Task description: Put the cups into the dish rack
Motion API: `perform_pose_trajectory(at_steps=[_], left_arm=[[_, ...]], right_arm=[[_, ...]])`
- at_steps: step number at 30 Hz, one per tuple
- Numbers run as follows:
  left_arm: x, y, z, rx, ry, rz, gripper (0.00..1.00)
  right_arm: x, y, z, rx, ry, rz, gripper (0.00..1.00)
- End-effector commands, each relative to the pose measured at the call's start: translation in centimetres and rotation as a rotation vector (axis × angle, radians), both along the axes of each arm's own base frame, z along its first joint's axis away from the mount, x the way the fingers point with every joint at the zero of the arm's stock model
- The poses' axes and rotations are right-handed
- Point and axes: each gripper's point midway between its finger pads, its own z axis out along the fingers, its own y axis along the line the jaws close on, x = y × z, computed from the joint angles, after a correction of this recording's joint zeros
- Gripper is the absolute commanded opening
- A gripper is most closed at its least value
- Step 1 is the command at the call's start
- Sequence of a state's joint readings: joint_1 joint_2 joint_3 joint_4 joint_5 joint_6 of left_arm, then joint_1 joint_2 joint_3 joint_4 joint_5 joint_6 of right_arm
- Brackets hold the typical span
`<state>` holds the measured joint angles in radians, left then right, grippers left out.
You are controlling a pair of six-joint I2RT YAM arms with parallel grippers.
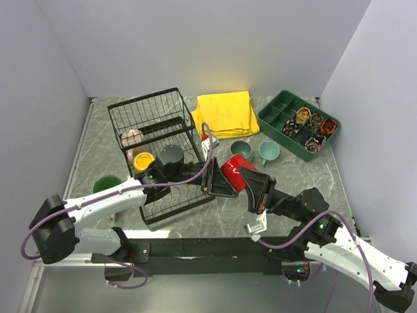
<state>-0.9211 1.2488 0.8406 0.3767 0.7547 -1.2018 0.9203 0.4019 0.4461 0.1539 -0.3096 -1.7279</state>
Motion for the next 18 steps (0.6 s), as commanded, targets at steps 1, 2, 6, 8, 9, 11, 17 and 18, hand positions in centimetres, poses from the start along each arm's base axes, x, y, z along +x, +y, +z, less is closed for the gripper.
perform_pose_trajectory(at_steps=[1,2,6,8,9,11,17,18], left_arm=[[0.0,0.1,3.5,-0.091,-0.112,0.009,0.52],[0.0,0.0,3.3,-0.086,-0.115,0.008,0.49],[0.5,-0.1,2.8,-0.063,-0.119,0.035,0.37],[0.8,0.1,2.6,-0.049,-0.134,0.054,0.27],[0.9,0.1,2.6,-0.046,-0.143,0.066,0.14],[0.9,0.4,2.8,-0.051,-0.171,0.08,0.01],[1.6,2.3,3.1,-0.051,-0.24,0.206,0.01],[1.4,3.1,3.1,-0.055,-0.249,0.228,0.01]], right_arm=[[-1.9,-1.2,4.2,0.115,-0.174,0.012,0.0],[-2.0,-0.9,3.7,0.105,-0.175,0.021,0.0],[-2.3,-1.0,3.3,0.099,-0.195,0.025,0.0],[-2.4,-0.9,2.8,0.091,-0.196,0.03,0.0],[-2.7,-0.9,2.7,0.091,-0.202,0.039,0.0],[-2.8,-0.7,2.1,0.08,-0.203,0.049,0.0],[-3.1,-0.8,1.0,0.069,-0.176,0.062,0.51],[-3.1,-0.8,0.8,0.064,-0.169,0.058,0.7]])
